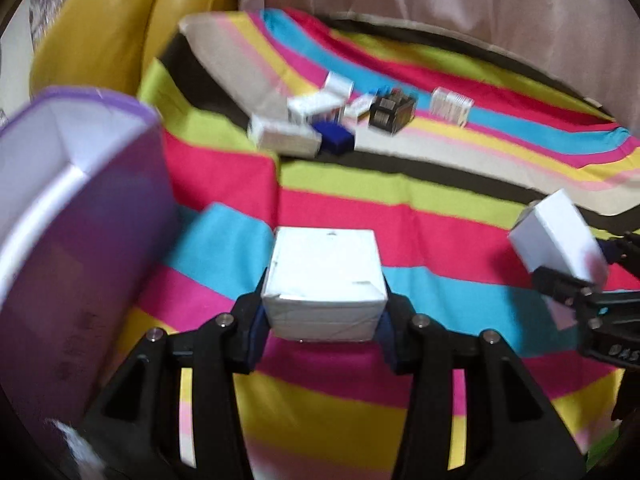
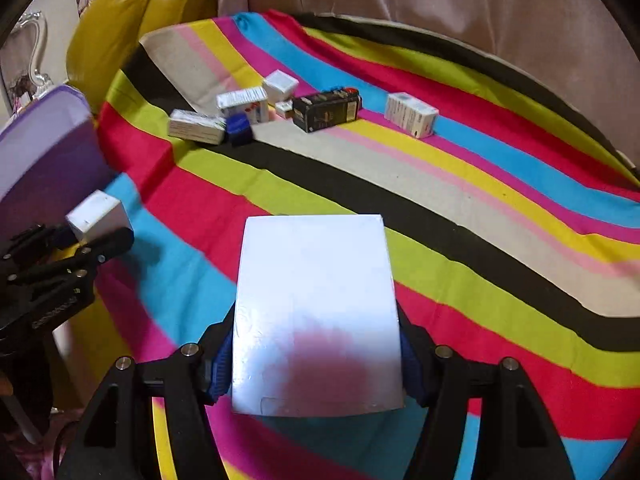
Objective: Organize rigid objects
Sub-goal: 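Carry both held boxes over the lavender box and open both tools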
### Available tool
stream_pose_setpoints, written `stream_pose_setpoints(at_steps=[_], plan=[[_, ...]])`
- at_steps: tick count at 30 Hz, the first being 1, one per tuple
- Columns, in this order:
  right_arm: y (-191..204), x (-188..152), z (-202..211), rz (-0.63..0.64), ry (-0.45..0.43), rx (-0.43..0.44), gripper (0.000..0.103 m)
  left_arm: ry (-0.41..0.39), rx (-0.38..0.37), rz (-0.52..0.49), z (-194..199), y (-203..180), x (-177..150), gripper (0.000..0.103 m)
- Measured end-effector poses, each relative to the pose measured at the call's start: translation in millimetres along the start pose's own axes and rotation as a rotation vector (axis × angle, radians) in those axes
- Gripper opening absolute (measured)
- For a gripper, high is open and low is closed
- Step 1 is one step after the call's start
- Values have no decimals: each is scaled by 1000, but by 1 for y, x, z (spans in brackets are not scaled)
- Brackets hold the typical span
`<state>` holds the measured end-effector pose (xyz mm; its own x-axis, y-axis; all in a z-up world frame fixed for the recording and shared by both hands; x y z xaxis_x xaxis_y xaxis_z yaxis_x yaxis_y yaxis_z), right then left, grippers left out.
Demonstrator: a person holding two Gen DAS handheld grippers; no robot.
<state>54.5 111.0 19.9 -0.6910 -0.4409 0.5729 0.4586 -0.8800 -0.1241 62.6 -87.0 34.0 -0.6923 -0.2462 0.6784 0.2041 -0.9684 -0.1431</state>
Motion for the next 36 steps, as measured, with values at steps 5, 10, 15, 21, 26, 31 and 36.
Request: stream_pose_setpoints(at_steps=[5, 10, 15, 21, 26, 31, 36], plan=[[18, 10, 30, -10, -59, 12, 67, -55, 2, -19, 38, 5, 6, 50], [43, 22, 53, 23, -104, 10, 67, -71, 17, 9, 63, 21, 13, 49], [61, 29, 64, 47, -113, 7, 67, -80, 27, 27, 79, 33, 14, 49], [71, 31, 67, 19, -102, 16, 67, -81, 26, 25, 91, 42, 14, 50], [87, 44, 79, 47, -125, 21, 67, -114, 43, 57, 106, 56, 26, 50], [114, 71, 87, 103, -164, 67, 67, -148, 83, 129, 124, 82, 40, 50], [150, 99, 88, 168, -197, 117, 67, -167, 128, 201, 138, 112, 48, 50]])
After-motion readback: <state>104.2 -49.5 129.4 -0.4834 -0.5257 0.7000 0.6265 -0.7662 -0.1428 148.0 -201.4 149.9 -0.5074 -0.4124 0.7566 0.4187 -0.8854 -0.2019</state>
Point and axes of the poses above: each gripper's, at about its wrist camera, not at the fingertips, and z roughly against the way its jaws point, y to its left, x to its top, the point moved 2 cm from there along -z, roughly the way its jaws point, and after that the axes turned 12 degrees about z, right-handed, at the moved point
